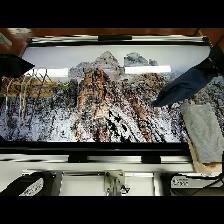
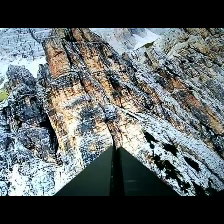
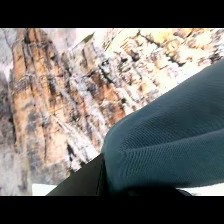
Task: Fold the shirts.
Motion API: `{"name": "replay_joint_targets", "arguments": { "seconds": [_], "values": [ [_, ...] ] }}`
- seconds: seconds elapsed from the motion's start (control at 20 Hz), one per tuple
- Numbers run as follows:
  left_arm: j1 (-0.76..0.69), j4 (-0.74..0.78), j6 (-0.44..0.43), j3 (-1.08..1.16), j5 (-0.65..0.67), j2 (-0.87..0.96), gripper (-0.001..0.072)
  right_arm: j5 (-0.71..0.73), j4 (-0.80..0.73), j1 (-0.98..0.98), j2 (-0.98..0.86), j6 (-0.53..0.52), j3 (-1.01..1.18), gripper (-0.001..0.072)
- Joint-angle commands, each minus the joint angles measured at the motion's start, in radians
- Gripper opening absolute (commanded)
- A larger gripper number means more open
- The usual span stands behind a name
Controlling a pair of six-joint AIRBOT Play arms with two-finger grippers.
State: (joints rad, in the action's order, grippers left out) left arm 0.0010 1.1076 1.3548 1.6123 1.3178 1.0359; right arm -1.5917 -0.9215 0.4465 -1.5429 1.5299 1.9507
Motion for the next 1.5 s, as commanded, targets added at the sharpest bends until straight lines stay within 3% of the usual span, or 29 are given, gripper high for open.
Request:
{"name": "replay_joint_targets", "arguments": {
  "seconds": [0.0, 0.3, 0.55, 0.85, 1.05, 1.2, 1.45],
  "values": [
    [0.001, -0.002, 0.001, 0.000, 0.005, -0.001, 0.0034, 0.035, -0.015, 0.070, 0.001, -0.085, 0.005, 0.0078],
    [0.001, -0.008, 0.002, 0.000, 0.004, -0.001, 0.0034, 0.043, -0.054, 0.077, 0.013, -0.154, 0.008, 0.0078],
    [0.001, -0.010, 0.005, 0.000, 0.006, -0.001, 0.0034, -0.076, -0.340, 0.125, 0.060, -0.122, 0.008, 0.0078],
    [0.001, -0.012, 0.004, 0.000, 0.011, -0.001, 0.0034, -0.114, -0.382, 0.270, 0.093, -0.089, 0.008, 0.0078],
    [0.001, -0.012, 0.003, 0.000, 0.011, -0.001, 0.0034, -0.253, -0.422, 0.332, 0.123, -0.042, 0.007, 0.0078],
    [0.001, -0.012, 0.001, 0.000, 0.011, -0.001, 0.0034, -0.268, -0.463, 0.363, 0.159, -0.011, 0.004, 0.0078],
    [0.001, -0.012, 0.000, 0.000, 0.011, -0.001, 0.0034, -0.267, -0.605, 0.363, 0.267, 0.000, -0.233, 0.0078]
  ]
}}
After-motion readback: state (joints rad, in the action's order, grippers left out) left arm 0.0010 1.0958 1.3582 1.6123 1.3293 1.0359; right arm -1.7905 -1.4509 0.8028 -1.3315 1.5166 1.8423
